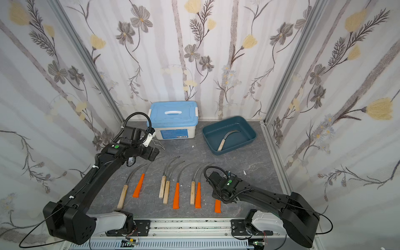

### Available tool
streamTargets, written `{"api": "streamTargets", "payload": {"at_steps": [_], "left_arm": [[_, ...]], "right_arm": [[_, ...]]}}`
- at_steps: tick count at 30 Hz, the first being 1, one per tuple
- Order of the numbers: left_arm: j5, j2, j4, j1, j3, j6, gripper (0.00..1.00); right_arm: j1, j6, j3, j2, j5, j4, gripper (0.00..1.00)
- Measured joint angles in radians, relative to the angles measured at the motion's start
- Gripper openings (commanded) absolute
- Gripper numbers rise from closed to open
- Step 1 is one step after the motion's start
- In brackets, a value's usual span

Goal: Put small sickles into storage boxes
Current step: Pick up the sickle at the center of the board.

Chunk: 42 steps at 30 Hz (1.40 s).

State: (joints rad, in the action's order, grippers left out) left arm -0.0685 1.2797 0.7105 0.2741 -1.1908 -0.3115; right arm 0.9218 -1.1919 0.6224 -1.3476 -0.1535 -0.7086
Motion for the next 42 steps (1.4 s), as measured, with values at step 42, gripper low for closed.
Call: {"api": "streamTargets", "payload": {"at_steps": [42], "left_arm": [[0.015,-0.039,0.004,0.001,0.026,-0.003,1.00]], "right_arm": [[-0.103,0.236,0.134,-0.309,0.052,0.021,0.40]]}}
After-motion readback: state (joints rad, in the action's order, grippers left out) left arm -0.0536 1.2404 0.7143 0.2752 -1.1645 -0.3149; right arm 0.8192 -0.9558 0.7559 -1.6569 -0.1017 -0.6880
